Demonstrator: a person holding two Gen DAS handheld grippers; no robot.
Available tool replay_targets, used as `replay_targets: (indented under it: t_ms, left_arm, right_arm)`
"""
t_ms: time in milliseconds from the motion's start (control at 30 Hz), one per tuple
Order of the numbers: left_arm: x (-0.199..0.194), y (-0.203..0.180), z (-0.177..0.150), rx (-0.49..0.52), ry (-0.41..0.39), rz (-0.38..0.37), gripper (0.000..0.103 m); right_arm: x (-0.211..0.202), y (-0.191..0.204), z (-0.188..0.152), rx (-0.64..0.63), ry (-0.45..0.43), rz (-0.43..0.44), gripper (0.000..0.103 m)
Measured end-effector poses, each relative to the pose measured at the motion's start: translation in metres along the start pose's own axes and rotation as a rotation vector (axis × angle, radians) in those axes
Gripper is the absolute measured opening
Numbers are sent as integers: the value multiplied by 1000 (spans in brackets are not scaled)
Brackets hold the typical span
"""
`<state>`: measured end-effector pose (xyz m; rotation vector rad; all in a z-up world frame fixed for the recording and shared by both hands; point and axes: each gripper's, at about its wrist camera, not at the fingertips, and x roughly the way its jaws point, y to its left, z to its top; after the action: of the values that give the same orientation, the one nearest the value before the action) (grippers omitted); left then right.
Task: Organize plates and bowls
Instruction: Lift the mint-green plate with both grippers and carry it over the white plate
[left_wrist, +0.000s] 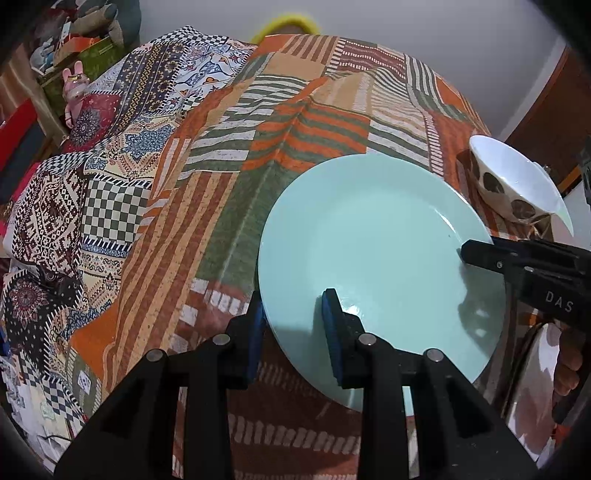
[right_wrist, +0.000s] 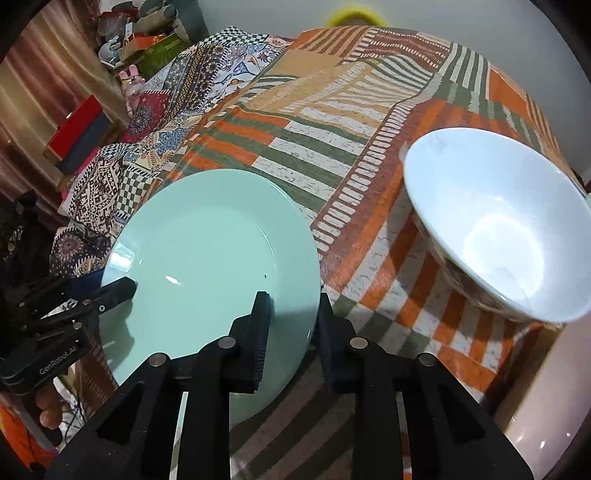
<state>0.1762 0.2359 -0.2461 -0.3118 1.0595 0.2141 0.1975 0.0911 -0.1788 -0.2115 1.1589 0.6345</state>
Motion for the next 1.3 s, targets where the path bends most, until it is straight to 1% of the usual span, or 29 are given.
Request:
replay_targets:
  t_ms: [167,367,467,633,833,1067,1300]
  left_arm:
    - [-20,-8,-5,4,-29,-13,30]
    - [-57,-22,-13,23,-77,-27,31]
    - [-77,-29,-17,36,-105,-37,30]
    - [-107,-45,-27,69,-153,-44,31]
    - [-138,-66,-43,104,-196,-49,31]
    - [-160,-85,-60,133,-214,-78,30]
    - [-171,-108,-80,162,-217,-101,31]
  right_arm:
    - [-25,-2,-10,18,-46,21,22]
    - [-60,-2,-22,36,-117,42,22]
    - [-80,0,-30,35,-163,36,22]
    - [-109,4,-44,25,-236,0,22]
    - [-137,-2,-64,51,-290,23,22]
    - [-166,-10,-92,78,-343,31,22]
    - [-185,-19,-118,104,-374,22,22]
